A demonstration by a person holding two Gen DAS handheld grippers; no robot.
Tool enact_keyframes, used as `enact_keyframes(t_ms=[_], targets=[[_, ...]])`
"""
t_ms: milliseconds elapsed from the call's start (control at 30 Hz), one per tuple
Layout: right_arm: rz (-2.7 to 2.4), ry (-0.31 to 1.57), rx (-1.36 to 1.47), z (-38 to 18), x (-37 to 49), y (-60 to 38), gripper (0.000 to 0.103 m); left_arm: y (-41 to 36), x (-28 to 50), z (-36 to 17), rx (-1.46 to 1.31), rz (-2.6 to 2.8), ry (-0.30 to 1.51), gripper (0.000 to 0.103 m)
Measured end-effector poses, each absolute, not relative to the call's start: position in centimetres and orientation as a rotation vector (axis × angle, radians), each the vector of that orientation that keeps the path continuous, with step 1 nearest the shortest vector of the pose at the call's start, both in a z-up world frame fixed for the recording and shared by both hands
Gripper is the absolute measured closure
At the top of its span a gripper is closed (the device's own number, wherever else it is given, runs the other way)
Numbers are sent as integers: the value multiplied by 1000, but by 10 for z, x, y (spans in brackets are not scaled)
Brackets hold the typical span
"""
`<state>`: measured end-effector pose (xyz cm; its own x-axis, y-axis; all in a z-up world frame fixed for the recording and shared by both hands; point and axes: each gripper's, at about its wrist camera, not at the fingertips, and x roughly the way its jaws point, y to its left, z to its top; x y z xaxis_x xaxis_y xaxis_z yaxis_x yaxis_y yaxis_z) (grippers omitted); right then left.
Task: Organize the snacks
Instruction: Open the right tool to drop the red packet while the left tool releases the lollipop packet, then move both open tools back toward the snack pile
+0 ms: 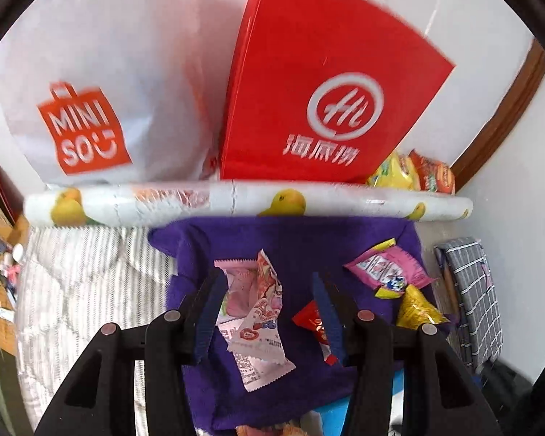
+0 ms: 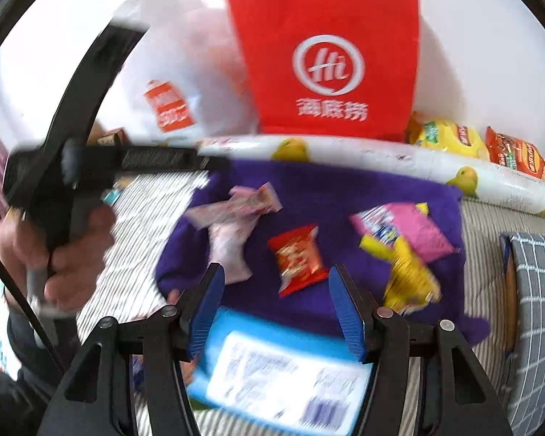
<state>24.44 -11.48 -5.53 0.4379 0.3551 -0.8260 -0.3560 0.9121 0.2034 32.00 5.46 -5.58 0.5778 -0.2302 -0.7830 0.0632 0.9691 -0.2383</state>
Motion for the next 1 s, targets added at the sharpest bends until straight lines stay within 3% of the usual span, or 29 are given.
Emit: enact_keyframes(t_ms=[67,333,867,1000], targets=[[476,1039,-20,-56,229,-103,28,60,309,-45,-196,-156,907,51],[526,1062,-126,-71,188,-51,28,97,256,-39,-199,-109,888,49],[357,1024,-445,-120,183,4,27,182,178,-93,-300,-29,936,49],[365,1001,-469,-120,178,8,41,186,169,-100,-309,-25,943,49]])
